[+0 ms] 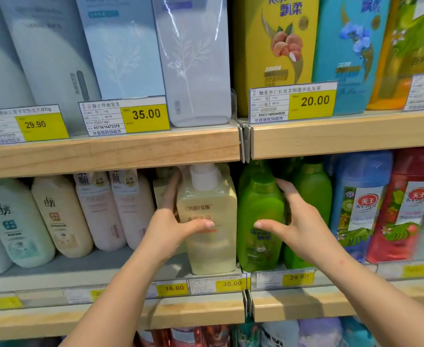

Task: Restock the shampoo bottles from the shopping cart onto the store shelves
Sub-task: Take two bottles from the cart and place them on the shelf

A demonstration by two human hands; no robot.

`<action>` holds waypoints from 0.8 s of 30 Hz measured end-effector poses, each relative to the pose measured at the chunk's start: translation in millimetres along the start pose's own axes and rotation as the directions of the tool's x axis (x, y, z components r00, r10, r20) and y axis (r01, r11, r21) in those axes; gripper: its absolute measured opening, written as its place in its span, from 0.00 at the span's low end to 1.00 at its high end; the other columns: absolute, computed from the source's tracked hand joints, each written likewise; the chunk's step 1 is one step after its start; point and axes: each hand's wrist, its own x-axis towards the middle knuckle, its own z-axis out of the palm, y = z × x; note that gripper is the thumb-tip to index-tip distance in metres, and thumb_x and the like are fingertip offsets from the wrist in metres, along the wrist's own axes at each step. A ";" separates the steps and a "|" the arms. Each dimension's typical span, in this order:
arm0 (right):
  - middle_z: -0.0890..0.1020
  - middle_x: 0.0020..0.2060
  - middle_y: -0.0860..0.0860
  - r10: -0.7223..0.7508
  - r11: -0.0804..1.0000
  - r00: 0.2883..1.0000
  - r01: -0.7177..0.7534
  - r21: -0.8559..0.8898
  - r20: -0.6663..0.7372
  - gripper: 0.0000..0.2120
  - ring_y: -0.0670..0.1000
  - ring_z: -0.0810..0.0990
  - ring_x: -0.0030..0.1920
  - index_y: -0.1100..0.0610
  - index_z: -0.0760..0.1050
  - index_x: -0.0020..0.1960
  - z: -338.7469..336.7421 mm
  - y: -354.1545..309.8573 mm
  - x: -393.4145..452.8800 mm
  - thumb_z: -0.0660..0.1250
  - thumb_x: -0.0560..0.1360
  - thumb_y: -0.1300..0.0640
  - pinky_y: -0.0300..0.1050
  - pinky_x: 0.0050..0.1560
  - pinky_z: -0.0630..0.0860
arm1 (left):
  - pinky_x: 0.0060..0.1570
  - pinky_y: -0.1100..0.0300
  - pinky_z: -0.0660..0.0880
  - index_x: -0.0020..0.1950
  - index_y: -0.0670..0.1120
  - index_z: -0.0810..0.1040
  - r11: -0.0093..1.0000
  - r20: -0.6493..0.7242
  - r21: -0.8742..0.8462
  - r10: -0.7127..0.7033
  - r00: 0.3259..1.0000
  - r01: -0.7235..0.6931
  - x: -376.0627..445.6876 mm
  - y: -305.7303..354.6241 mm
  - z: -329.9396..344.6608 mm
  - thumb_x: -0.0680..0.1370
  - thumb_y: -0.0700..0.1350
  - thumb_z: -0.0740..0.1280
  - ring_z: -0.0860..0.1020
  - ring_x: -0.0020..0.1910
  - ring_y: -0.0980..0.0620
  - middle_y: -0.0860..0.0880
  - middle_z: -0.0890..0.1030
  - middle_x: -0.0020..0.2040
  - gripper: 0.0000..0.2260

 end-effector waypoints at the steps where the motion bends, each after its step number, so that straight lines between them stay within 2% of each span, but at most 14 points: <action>1: 0.79 0.54 0.59 0.012 1.000 1.000 -0.012 0.028 -0.008 0.37 0.58 0.78 0.54 0.52 0.58 0.70 -0.2 0.7 1.5 0.73 0.67 0.56 0.49 0.56 0.74 | 0.39 0.82 0.70 0.67 0.57 0.58 1.000 -0.033 -0.005 -0.008 0.999 0.008 2.0 -1.1 0.4 0.64 0.31 0.73 0.75 0.49 0.64 0.60 0.72 0.56 0.41; 2: 0.79 0.53 0.59 0.025 0.998 1.000 -0.024 0.061 -0.010 0.37 0.59 0.78 0.53 0.52 0.59 0.70 -0.1 2.1 2.8 0.73 0.66 0.57 0.52 0.57 0.74 | 0.37 0.82 0.70 0.65 0.56 0.61 1.000 -0.050 -0.013 -0.014 0.999 0.014 4.1 -2.3 0.6 0.64 0.32 0.73 0.75 0.48 0.62 0.58 0.73 0.54 0.38; 4: 0.79 0.55 0.57 0.028 0.990 0.999 -0.030 0.136 0.015 0.37 0.57 0.79 0.55 0.52 0.60 0.70 -1.5 4.5 6.7 0.74 0.66 0.59 0.56 0.59 0.74 | 0.35 0.80 0.72 0.54 0.58 0.66 0.999 -0.052 -0.041 -0.023 0.998 0.021 8.1 -6.2 0.7 0.63 0.32 0.73 0.76 0.42 0.64 0.57 0.76 0.47 0.30; 7: 0.77 0.57 0.50 0.032 0.980 0.994 -0.052 0.194 0.101 0.37 0.51 0.76 0.59 0.52 0.58 0.71 -7.9 3.7 11.5 0.72 0.67 0.61 0.52 0.65 0.71 | 0.33 0.74 0.75 0.46 0.59 0.69 0.993 -0.030 -0.109 -0.049 0.998 0.045 14.2 -12.4 -1.0 0.64 0.29 0.72 0.79 0.34 0.66 0.55 0.79 0.42 0.27; 10: 0.73 0.64 0.53 0.035 0.995 0.989 -0.048 0.087 0.146 0.37 0.51 0.71 0.65 0.52 0.53 0.73 -10.9 3.9 14.0 0.70 0.70 0.57 0.45 0.68 0.66 | 0.36 0.71 0.77 0.52 0.56 0.71 0.988 -0.004 -0.138 -0.072 0.997 0.071 18.9 -18.1 -1.4 0.65 0.31 0.72 0.80 0.40 0.58 0.53 0.80 0.43 0.25; 12: 0.64 0.70 0.53 -0.015 0.993 0.995 0.027 -0.116 0.097 0.40 0.51 0.64 0.70 0.55 0.49 0.74 -7.2 2.4 14.0 0.69 0.71 0.54 0.38 0.67 0.58 | 0.38 0.72 0.77 0.59 0.53 0.69 0.990 -0.002 -0.112 -0.087 0.996 0.086 20.7 -20.9 -0.2 0.66 0.33 0.72 0.78 0.43 0.55 0.53 0.80 0.45 0.27; 14: 0.59 0.72 0.52 -0.090 0.971 0.995 0.095 -0.219 0.033 0.43 0.51 0.59 0.71 0.55 0.45 0.74 -2.0 -0.9 11.9 0.69 0.70 0.53 0.34 0.64 0.54 | 0.39 0.74 0.75 0.61 0.50 0.68 0.991 -0.006 -0.085 -0.102 0.995 0.101 19.8 -22.9 1.0 0.66 0.33 0.71 0.77 0.44 0.56 0.52 0.80 0.46 0.28; 16: 0.63 0.69 0.57 -0.166 0.940 0.985 0.148 -0.306 -0.034 0.46 0.53 0.61 0.68 0.56 0.45 0.74 2.5 -5.1 7.3 0.71 0.68 0.53 0.39 0.64 0.60 | 0.41 0.72 0.75 0.63 0.46 0.69 0.990 -0.002 -0.053 -0.134 0.991 0.133 15.9 -26.5 1.3 0.66 0.34 0.71 0.77 0.46 0.54 0.51 0.79 0.47 0.27; 17: 0.68 0.65 0.60 -0.223 0.895 0.972 0.175 -0.409 -0.073 0.48 0.55 0.63 0.64 0.58 0.48 0.74 4.7 -3.9 6.9 0.75 0.65 0.54 0.45 0.62 0.67 | 0.43 0.70 0.76 0.61 0.46 0.69 0.988 0.002 -0.028 -0.152 0.988 0.152 11.9 -29.8 0.8 0.67 0.35 0.71 0.78 0.48 0.53 0.53 0.79 0.47 0.25; 19: 0.74 0.60 0.64 -0.332 0.810 0.932 0.202 -0.551 -0.146 0.53 0.56 0.63 0.57 0.60 0.55 0.71 9.5 0.4 3.9 0.81 0.54 0.56 0.56 0.52 0.75 | 0.47 0.65 0.73 0.60 0.50 0.68 0.983 0.029 0.050 -0.178 0.984 0.176 2.7 -35.8 1.3 0.67 0.37 0.72 0.77 0.52 0.51 0.56 0.78 0.46 0.25; 20: 0.73 0.61 0.64 -0.348 0.790 0.925 0.203 -0.579 -0.150 0.54 0.57 0.65 0.56 0.59 0.57 0.69 12.1 0.8 2.1 0.82 0.50 0.56 0.58 0.49 0.76 | 0.45 0.67 0.72 0.61 0.49 0.68 0.975 0.048 0.096 -0.204 0.978 0.198 -2.9 -39.9 2.0 0.67 0.38 0.72 0.77 0.51 0.52 0.57 0.78 0.45 0.26; 22: 0.69 0.64 0.64 -0.363 0.756 0.921 0.201 -0.623 -0.142 0.55 0.63 0.73 0.53 0.59 0.61 0.67 12.4 -2.4 0.7 0.83 0.45 0.55 0.56 0.43 0.78 | 0.36 0.77 0.70 0.59 0.49 0.69 0.956 0.092 0.157 -0.263 0.960 0.247 -11.2 -44.6 4.4 0.66 0.40 0.74 0.76 0.44 0.60 0.60 0.77 0.42 0.24; 23: 0.66 0.64 0.62 -0.366 0.743 0.921 0.202 -0.638 -0.134 0.55 0.64 0.76 0.50 0.60 0.62 0.66 11.2 -4.6 0.4 0.83 0.43 0.55 0.54 0.40 0.79 | 0.34 0.77 0.70 0.57 0.49 0.70 0.946 0.109 0.166 -0.299 0.948 0.279 -14.1 -47.0 5.6 0.66 0.40 0.74 0.75 0.42 0.64 0.60 0.77 0.41 0.23; 24: 0.65 0.64 0.59 -0.373 0.728 0.919 0.208 -0.653 -0.124 0.55 0.64 0.78 0.47 0.60 0.63 0.66 10.0 -5.8 1.1 0.83 0.43 0.54 0.52 0.39 0.79 | 0.36 0.76 0.71 0.55 0.49 0.71 0.937 0.119 0.171 -0.327 0.938 0.305 -15.1 -50.6 5.8 0.66 0.40 0.74 0.74 0.42 0.64 0.60 0.77 0.41 0.22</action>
